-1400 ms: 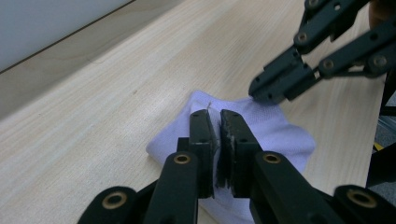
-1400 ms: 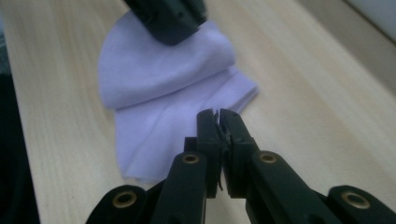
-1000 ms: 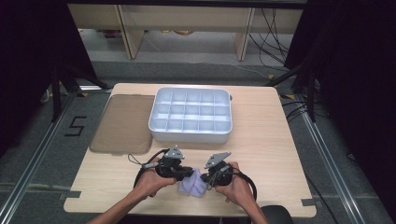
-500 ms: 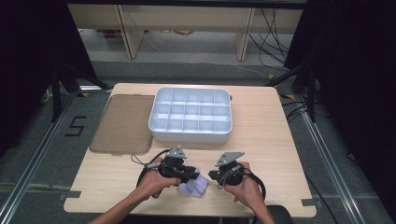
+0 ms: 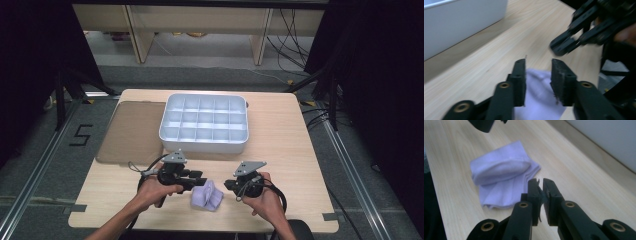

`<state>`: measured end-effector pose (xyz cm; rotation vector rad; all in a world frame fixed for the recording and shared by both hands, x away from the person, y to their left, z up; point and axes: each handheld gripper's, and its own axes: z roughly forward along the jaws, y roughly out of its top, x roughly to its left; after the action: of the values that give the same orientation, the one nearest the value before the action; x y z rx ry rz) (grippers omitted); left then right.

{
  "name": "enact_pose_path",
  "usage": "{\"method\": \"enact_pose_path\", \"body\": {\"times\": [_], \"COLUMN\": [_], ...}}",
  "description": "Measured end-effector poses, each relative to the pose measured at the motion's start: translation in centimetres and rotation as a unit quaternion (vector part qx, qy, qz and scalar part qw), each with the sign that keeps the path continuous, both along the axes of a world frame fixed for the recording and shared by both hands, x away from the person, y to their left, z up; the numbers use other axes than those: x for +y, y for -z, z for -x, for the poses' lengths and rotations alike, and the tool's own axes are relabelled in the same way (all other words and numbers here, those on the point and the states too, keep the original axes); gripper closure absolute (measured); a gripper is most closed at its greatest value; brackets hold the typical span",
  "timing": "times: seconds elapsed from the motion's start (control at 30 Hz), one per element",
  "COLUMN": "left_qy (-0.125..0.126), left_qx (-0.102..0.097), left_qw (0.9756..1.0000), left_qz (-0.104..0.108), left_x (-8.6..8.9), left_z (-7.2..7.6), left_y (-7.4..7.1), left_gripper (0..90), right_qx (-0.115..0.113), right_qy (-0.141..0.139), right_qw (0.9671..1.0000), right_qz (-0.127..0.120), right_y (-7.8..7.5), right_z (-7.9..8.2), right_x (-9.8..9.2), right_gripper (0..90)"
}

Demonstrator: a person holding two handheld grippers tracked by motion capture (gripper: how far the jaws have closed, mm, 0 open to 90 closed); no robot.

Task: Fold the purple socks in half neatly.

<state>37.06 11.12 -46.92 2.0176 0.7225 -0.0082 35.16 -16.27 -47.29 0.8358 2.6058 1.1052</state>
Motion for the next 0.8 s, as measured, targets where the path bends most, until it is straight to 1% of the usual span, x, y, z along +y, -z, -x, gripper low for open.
{"method": "enact_pose_path", "body": {"times": [0.03, 0.07, 0.1, 0.13, 0.17, 0.23, 0.27, 0.3, 0.33, 0.37, 0.4, 0.47, 0.5, 0.57, 0.6, 0.67, 0.7, 0.73, 0.77, 0.8], "left_qy": [-0.002, -0.003, -0.003, 0.002, 0.011, 0.018, 0.023, 0.028, 0.032, 0.039, 0.042, 0.044, 0.043, 0.043, 0.041, 0.035, 0.036, 0.03, 0.031, 0.03], "left_qx": [0.001, 0.005, 0.006, 0.008, 0.005, 0.013, 0.012, 0.014, 0.014, 0.007, 0.003, 0.008, 0.003, 0.0, -0.002, 0.0, 0.0, 0.002, 0.001, 0.002], "left_qw": [0.9999, 0.9998, 0.9996, 0.9993, 0.9988, 0.9986, 0.9983, 0.9983, 0.9981, 0.9975, 0.9969, 0.9968, 0.9966, 0.9962, 0.9959, 0.9961, 0.9961, 0.9963, 0.9956, 0.9959], "left_qz": [-0.011, -0.018, -0.027, -0.037, -0.048, -0.048, -0.052, -0.049, -0.051, -0.059, -0.066, -0.067, -0.071, -0.075, -0.081, -0.081, -0.08, -0.081, -0.088, -0.085], "left_x": [0.5, 0.8, 1.0, 1.1, 1.2, 1.1, 1.0, 0.8, 0.4, 0.1, -0.2, -0.8, -0.9, -1.0, -1.0, -1.0, -1.0, -1.1, -1.0, -1.1], "left_z": [0.1, 0.2, 0.3, 0.5, 0.5, 1.0, 1.1, 1.4, 1.7, 1.8, 1.9, 2.2, 2.3, 2.4, 2.4, 2.5, 2.5, 2.6, 2.6, 2.6], "left_y": [0.4, 1.0, 1.5, 2.1, 2.5, 3.2, 3.4, 3.6, 3.7, 3.9, 4.0, 4.2, 4.3, 4.1, 4.1, 4.2, 4.1, 4.2, 4.1, 4.1], "left_gripper": [71.0, 74.4, 77.2, 79.3, 80.6, 82.6, 83.0, 83.4, 83.7, 83.9, 84.2, 85.1, 85.1, 84.8, 84.6, 84.5, 84.5, 84.5, 84.5, 84.4], "right_qx": [0.006, 0.006, 0.005, -0.003, -0.009, -0.012, -0.01, -0.017, -0.016, -0.012, -0.014, -0.007, -0.007, -0.003, 0.0, 0.012, 0.015, 0.011, 0.019, 0.017], "right_qy": [0.011, 0.005, 0.009, 0.002, 0.003, 0.0, -0.001, -0.01, -0.007, -0.014, -0.018, -0.026, -0.03, -0.038, -0.044, -0.045, -0.047, -0.053, -0.051, -0.049], "right_qw": [0.9999, 1.0, 0.9999, 1.0, 0.9999, 0.9998, 0.9997, 0.9995, 0.9994, 0.9993, 0.9992, 0.9991, 0.9991, 0.9989, 0.9988, 0.9988, 0.9988, 0.9985, 0.9984, 0.9985], "right_qz": [-0.001, 0.001, -0.003, -0.009, -0.012, -0.017, -0.021, -0.025, -0.029, -0.031, -0.032, -0.031, -0.029, -0.025, -0.023, -0.014, -0.001, 0.006, 0.015, 0.02], "right_y": [-0.3, -0.7, -0.9, -1.0, -1.2, -1.6, -1.8, -1.9, -1.9, -2.0, -2.0, -1.9, -1.9, -1.6, -1.4, -0.8, -0.6, -0.2, 0.0, 0.3], "right_z": [0.3, 0.3, 0.4, 0.4, 0.5, 0.7, 0.8, 0.8, 0.9, 1.0, 1.0, 1.1, 1.1, 1.1, 1.1, 1.0, 0.9, 0.8, 0.8, 0.8], "right_x": [0.0, 0.0, 0.1, 0.2, 0.3, 0.5, 0.6, 0.8, 1.0, 1.2, 1.5, 2.1, 2.5, 3.4, 3.8, 4.5, 4.8, 5.1, 5.1, 5.1], "right_gripper": [85.0, 85.2, 85.5, 85.7, 86.0, 86.5, 86.7, 86.9, 86.9, 86.9, 87.0, 87.1, 87.1, 87.1, 87.2, 87.2, 87.3, 87.3, 87.5, 87.7]}}
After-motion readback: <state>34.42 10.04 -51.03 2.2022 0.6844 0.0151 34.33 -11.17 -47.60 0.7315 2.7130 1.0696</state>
